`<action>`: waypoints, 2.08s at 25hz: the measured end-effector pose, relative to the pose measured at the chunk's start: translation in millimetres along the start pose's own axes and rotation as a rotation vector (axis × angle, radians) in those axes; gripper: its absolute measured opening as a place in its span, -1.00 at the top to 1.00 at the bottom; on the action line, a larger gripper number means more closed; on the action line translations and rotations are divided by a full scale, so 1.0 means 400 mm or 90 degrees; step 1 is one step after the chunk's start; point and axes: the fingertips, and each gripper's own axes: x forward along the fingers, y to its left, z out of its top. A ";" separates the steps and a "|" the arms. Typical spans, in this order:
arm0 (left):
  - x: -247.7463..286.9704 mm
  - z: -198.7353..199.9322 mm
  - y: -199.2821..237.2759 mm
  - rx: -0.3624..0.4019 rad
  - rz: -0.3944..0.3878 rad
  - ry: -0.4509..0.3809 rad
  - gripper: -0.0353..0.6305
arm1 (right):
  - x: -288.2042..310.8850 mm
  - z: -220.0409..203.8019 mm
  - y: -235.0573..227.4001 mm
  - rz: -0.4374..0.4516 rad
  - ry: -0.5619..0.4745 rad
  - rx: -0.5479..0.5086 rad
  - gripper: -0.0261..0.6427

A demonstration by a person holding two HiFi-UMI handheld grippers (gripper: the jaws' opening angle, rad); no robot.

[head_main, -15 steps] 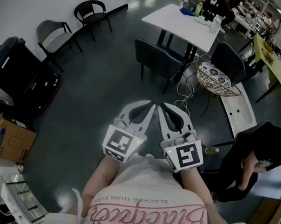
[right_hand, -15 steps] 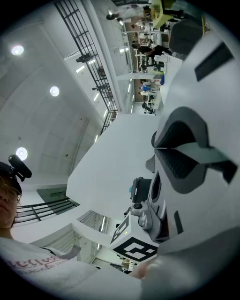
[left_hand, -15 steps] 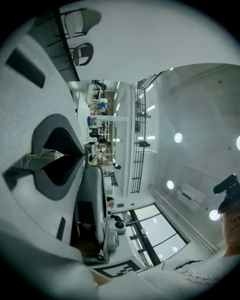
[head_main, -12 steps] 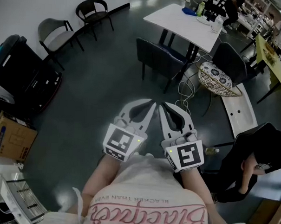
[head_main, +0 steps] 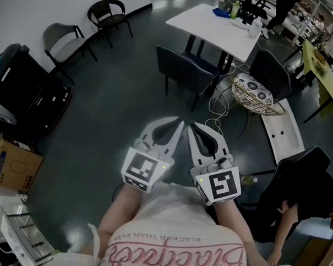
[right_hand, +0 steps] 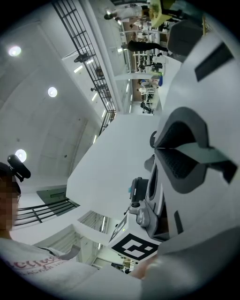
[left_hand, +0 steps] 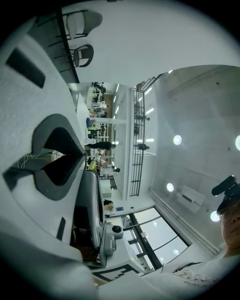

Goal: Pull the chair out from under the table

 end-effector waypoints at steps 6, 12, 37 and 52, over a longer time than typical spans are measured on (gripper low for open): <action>0.028 -0.024 -0.033 -0.004 0.007 0.013 0.88 | -0.026 -0.019 -0.047 -0.001 -0.001 0.009 0.90; 0.067 -0.038 -0.031 -0.016 0.006 0.022 0.88 | -0.024 -0.032 -0.082 -0.004 -0.004 0.014 0.90; 0.544 -0.078 0.258 -0.030 -0.008 0.047 0.88 | 0.340 -0.125 -0.519 0.005 0.058 -0.025 0.90; 0.785 -0.128 0.517 -0.100 0.024 0.068 0.88 | 0.650 -0.199 -0.672 0.049 0.116 0.004 0.90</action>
